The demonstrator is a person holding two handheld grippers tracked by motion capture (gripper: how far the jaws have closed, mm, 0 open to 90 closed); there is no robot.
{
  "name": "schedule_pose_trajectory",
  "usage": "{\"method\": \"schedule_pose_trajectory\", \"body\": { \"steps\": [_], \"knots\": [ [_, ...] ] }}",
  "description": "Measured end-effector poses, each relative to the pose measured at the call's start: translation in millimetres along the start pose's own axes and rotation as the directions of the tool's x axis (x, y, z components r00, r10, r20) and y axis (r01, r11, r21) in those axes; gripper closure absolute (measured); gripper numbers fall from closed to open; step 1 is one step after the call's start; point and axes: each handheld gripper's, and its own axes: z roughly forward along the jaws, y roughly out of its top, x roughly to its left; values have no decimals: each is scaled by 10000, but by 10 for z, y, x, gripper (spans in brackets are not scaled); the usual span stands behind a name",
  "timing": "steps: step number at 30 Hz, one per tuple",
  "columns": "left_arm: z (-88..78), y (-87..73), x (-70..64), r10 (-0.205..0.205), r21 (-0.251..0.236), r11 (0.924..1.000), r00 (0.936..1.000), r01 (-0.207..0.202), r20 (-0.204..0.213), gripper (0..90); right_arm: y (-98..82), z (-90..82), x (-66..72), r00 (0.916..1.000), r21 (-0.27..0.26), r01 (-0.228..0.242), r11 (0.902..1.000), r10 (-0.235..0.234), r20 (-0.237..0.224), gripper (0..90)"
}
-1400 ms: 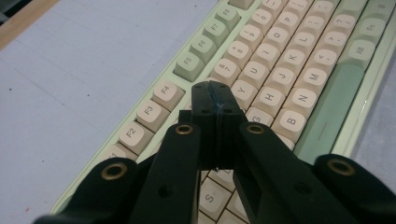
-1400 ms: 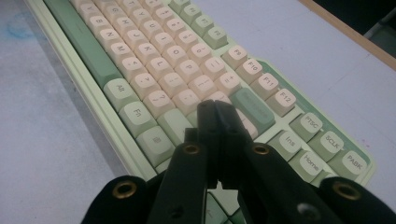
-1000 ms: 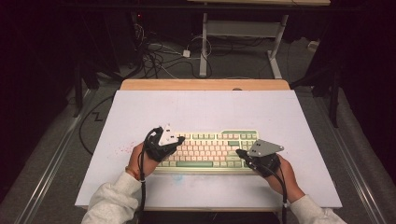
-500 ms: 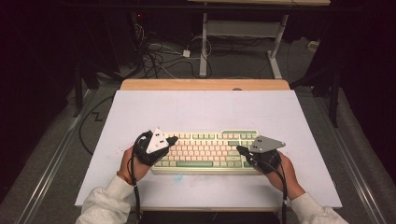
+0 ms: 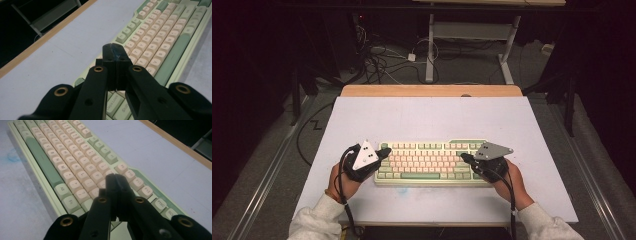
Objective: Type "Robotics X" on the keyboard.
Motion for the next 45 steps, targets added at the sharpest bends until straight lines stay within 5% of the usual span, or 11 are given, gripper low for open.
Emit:
{"method": "schedule_pose_trajectory", "body": {
  "steps": [23,45],
  "knots": [
    [-120,-291,7,-314,291,9991,9995,317,-79,876,46,93,44,9998,66,111,9999,-110,-135,900],
    [-94,-361,-13,-383,545,9978,9992,378,84,876,229,433,130,9980,423,400,9983,-378,-501,900]
  ]
}}
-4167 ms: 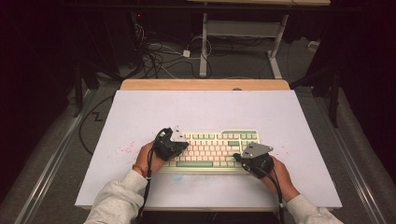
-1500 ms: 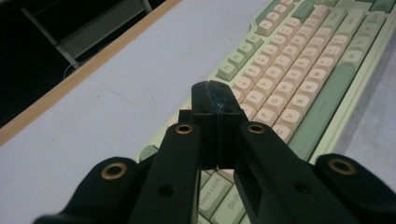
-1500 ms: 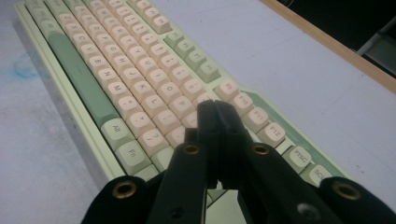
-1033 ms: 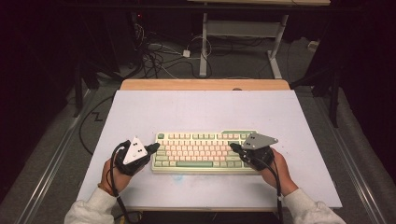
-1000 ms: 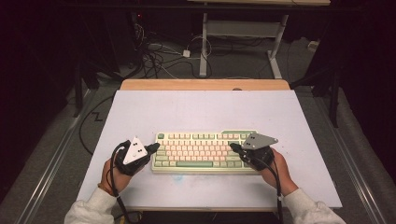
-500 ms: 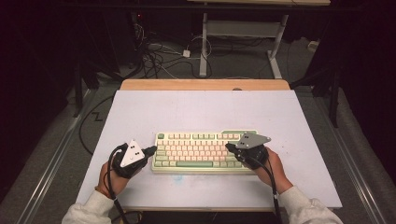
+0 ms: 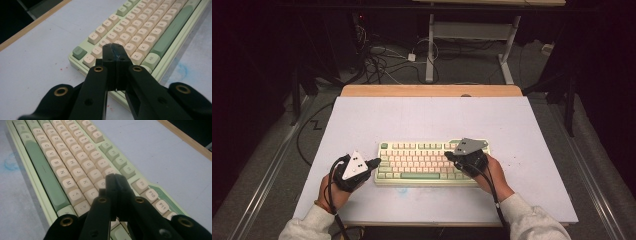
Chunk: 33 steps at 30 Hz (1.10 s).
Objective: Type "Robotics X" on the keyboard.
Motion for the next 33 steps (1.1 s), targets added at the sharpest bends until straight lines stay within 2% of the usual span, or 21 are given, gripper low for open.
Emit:
{"method": "schedule_pose_trajectory", "body": {
  "steps": [9,12,21,27,31,32,33],
  "knots": [
    [21,1,-18,83,86,9999,9999,-84,71,876,58,159,46,9999,314,-15,9995,20,-163,900],
    [29,-5,-20,62,100,9999,9999,-63,100,876,75,230,64,9996,512,185,9985,-174,-215,900],
    [40,-1,-33,124,97,9999,9998,-126,162,875,81,363,66,9996,822,149,9965,-129,-247,900],
    [45,-2,-35,134,91,9999,9997,-135,186,875,86,381,63,9995,906,257,9956,-239,-212,900],
    [53,-2,-46,155,124,9998,9997,-158,208,876,90,392,81,9996,1172,228,9928,-203,-220,900],
    [54,-1,-49,147,107,9998,9996,-149,240,875,95,373,79,9995,1079,303,9937,-289,-145,900],
    [55,-1,-51,158,117,9998,9996,-161,244,875,102,334,79,9998,924,178,9956,-168,-119,900]
  ]
}}
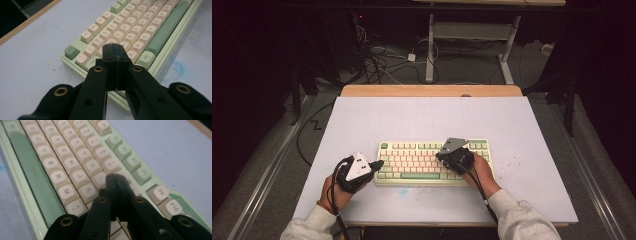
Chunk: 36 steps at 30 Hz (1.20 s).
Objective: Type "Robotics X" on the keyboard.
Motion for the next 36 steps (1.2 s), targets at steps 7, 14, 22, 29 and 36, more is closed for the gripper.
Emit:
{"method": "schedule_pose_trajectory", "body": {
  "steps": [7,14,22,29,36],
  "knots": [
    [16,4,-5,14,52,10000,10000,-14,14,875,-3,-209,-18,9997,-754,-206,9969,217,135,900],
    [55,27,-28,112,99,9999,9999,-113,130,875,-61,-390,-37,9989,-1332,-401,9903,432,207,900],
    [76,46,-43,210,114,9997,9995,-212,228,875,-88,-552,-42,9984,-1796,-450,9827,504,257,900],
    [72,71,-47,127,26,9999,9994,-128,321,876,-114,-620,-22,9985,-1948,-398,9800,461,281,900],
    [126,152,-105,297,61,9995,9980,-301,550,876,-178,-717,-21,9981,-2020,-394,9786,481,385,900]
  ]
}}
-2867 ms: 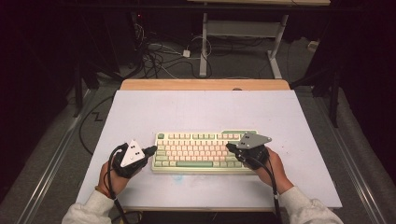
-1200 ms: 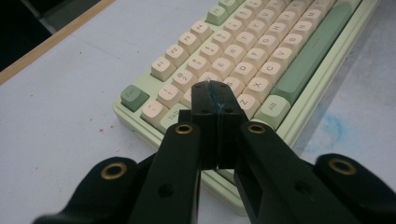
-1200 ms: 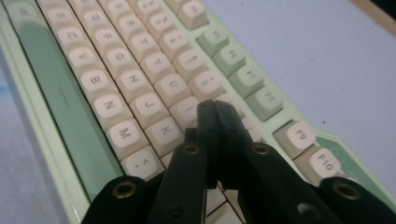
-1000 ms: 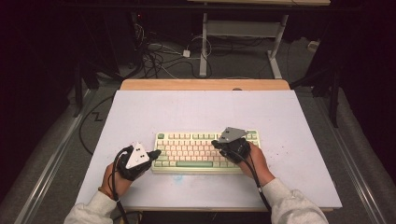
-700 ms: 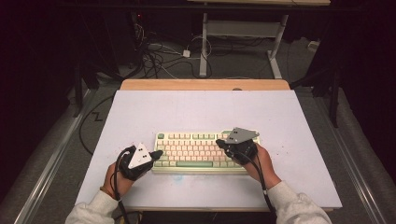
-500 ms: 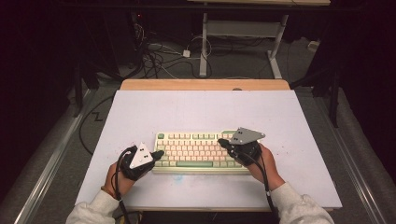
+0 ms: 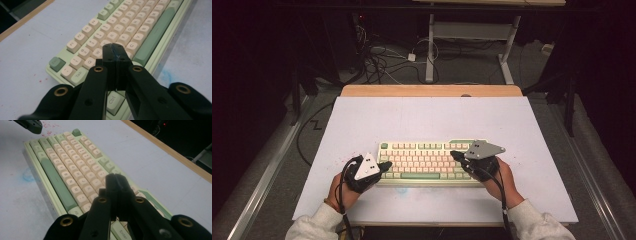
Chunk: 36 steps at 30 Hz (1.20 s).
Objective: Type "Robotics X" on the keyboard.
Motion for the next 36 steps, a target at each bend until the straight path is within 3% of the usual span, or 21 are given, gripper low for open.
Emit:
{"method": "schedule_pose_trajectory", "body": {
  "steps": [16,36],
  "knots": [
    [280,298,-137,581,286,9978,9952,-605,786,876,-144,-226,-21,9998,30,-104,9999,103,160,900],
    [568,487,-208,759,726,9935,9849,-881,1558,876,-185,-233,-32,9998,165,-73,9998,70,160,900]
  ]
}}
